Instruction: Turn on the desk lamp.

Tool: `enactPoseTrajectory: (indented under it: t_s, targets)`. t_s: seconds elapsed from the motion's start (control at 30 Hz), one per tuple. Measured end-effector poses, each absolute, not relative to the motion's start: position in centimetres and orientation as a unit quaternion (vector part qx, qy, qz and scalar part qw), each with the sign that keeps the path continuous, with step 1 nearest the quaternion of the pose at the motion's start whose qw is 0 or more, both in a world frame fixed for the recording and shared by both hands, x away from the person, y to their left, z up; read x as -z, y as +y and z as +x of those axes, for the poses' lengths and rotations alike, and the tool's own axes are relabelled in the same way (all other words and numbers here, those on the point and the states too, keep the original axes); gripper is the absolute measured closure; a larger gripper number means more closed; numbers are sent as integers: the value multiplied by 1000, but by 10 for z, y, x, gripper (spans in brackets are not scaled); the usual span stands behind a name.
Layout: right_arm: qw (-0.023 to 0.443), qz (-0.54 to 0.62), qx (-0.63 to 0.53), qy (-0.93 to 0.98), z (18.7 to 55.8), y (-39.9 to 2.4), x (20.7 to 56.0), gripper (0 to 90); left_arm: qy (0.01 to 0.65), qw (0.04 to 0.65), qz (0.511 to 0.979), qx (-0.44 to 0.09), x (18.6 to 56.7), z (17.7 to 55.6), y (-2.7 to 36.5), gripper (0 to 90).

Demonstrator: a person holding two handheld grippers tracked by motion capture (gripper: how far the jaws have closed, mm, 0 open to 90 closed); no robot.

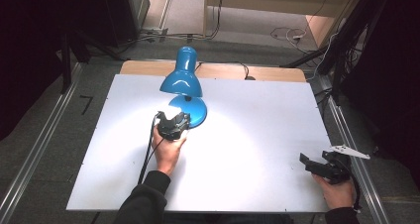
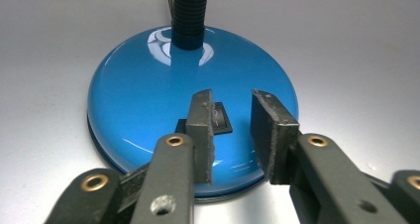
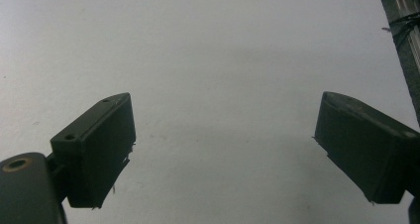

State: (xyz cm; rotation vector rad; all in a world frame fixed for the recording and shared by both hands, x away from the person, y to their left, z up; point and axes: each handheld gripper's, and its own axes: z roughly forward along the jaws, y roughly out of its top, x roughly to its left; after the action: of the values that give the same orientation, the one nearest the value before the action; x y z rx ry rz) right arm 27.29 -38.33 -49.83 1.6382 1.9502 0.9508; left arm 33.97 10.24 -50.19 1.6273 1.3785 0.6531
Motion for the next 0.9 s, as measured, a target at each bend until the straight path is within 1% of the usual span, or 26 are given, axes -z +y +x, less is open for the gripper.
enactPoseTrajectory:
  t_s: [0.13, 0.2, 0.23, 0.27, 0.53, 0.67, 0.77, 0.9]
  targets:
    - [211, 590, -341, 701, 273, -383, 498, 74, 552, 445, 654, -264, 495, 335, 107, 550]
    - [212, 588, -342, 702, 273, -383, 498, 73, 553, 448, 651, -263, 493, 332, 109, 436]
    - [212, 588, -341, 702, 273, -382, 498, 73, 553, 448, 652, -262, 493, 330, 110, 399]
    - [211, 588, -341, 702, 273, -382, 498, 73, 553, 447, 652, -262, 492, 328, 111, 382]
    - [211, 589, -339, 702, 273, -382, 499, 73, 560, 448, 649, -254, 496, 316, 125, 320]
    - [211, 589, -338, 703, 273, -382, 498, 73, 568, 449, 644, -247, 498, 309, 133, 305]
    - [212, 589, -342, 701, 272, -382, 497, 73, 568, 444, 645, -252, 497, 304, 138, 285]
    - [210, 590, -345, 699, 271, -384, 497, 73, 573, 446, 639, -253, 493, 296, 146, 280]
